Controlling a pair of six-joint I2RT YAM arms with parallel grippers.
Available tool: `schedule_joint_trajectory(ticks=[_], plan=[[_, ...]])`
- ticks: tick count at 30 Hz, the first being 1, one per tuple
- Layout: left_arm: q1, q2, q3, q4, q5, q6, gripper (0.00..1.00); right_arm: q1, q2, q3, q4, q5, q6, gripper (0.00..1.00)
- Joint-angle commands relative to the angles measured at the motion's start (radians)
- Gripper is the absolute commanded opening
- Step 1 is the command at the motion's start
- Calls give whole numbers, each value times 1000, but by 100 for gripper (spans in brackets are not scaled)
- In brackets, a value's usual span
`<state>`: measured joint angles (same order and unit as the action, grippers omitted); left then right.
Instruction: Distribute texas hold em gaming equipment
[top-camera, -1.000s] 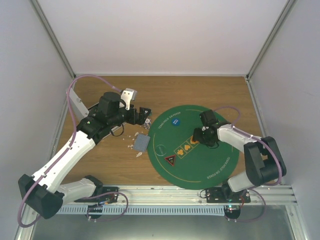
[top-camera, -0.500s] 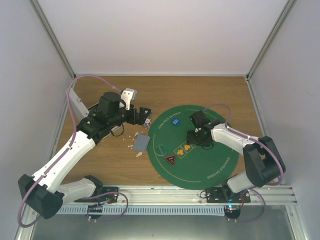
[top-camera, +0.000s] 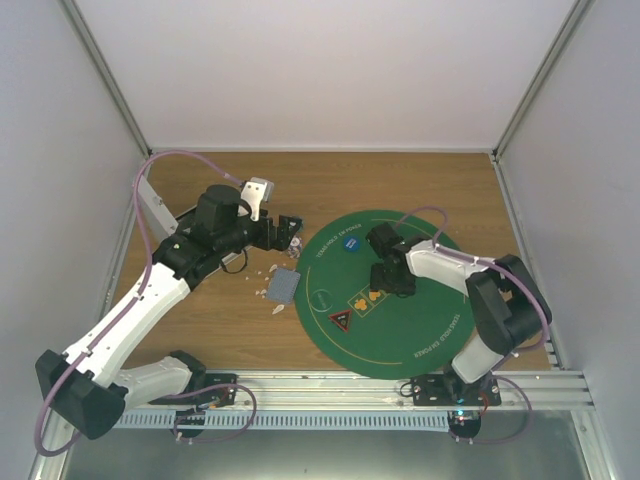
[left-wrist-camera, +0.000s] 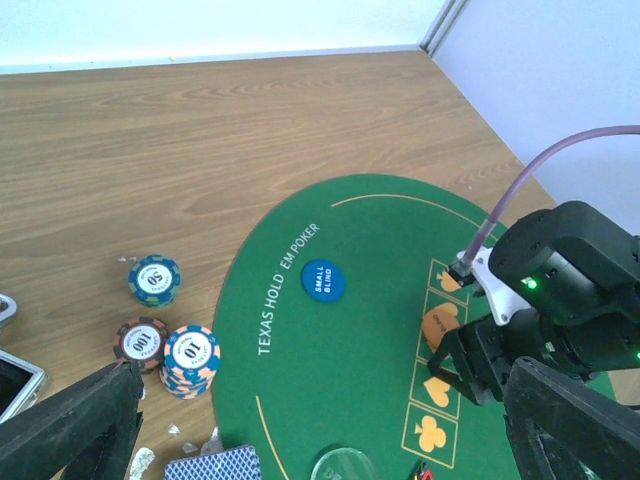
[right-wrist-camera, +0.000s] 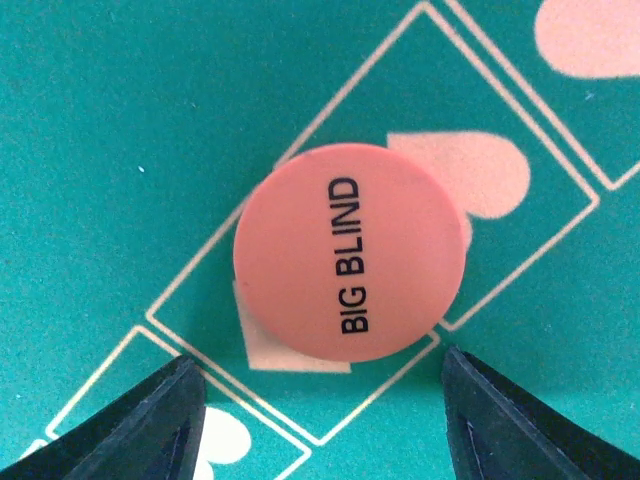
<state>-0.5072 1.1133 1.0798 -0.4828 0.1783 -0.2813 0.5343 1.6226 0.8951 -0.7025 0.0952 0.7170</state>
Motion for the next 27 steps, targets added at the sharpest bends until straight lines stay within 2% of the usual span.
schedule_joint_trajectory(ticks=[1,15,27], plan=[[-2,-25,-1,38,-4,-6,99,-3,53,28,43,33,42,64],[-2,-20,5,39,-12,2,99,-113,69,15,66,41,-13,58],[-2,-15,12,35,-22,8,99,-258,65,2,100,39,-82,54]])
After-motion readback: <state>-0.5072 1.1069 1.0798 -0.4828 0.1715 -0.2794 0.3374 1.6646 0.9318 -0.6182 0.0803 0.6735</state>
